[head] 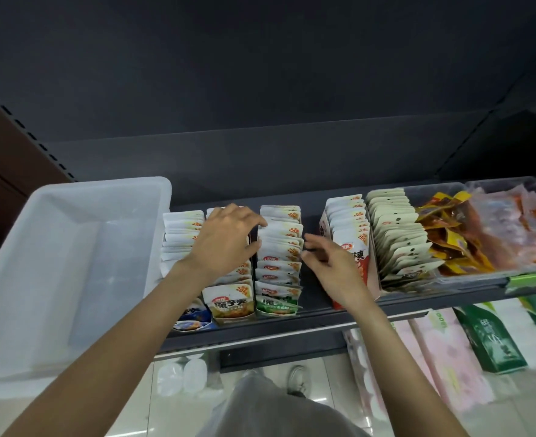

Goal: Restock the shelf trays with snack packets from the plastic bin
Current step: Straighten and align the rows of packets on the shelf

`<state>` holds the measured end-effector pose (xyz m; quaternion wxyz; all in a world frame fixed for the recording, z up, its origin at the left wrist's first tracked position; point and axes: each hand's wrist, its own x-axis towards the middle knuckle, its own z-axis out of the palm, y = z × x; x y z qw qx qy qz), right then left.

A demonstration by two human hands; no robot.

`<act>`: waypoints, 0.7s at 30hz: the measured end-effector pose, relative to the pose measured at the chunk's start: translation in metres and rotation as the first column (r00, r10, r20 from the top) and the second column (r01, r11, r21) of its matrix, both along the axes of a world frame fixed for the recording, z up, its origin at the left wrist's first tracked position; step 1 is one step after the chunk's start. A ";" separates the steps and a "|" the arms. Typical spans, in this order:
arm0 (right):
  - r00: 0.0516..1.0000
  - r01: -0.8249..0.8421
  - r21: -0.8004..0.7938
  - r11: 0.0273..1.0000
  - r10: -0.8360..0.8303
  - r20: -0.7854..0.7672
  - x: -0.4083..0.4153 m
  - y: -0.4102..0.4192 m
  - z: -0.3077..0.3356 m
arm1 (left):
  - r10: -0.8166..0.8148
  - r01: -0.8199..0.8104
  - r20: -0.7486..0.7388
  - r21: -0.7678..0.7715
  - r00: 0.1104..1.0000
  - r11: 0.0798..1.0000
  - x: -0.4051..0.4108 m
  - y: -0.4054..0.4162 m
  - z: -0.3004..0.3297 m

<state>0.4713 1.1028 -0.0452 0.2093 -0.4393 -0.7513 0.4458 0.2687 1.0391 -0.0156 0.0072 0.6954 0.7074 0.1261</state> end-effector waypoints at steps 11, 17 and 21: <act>0.971 -0.150 0.096 0.984 0.128 0.203 -0.017 0.002 0.005 | -0.192 0.179 -0.023 -0.270 0.981 0.946 -0.009 0.024 0.003; 0.957 -0.217 0.060 0.974 0.200 0.211 -0.007 -0.002 0.008 | -0.169 0.148 -0.080 -0.220 0.982 0.964 -0.006 0.026 0.003; 0.971 -0.177 0.184 0.967 0.141 0.194 -0.003 -0.004 0.014 | -0.133 0.136 -0.100 0.027 0.986 0.990 0.002 0.018 0.003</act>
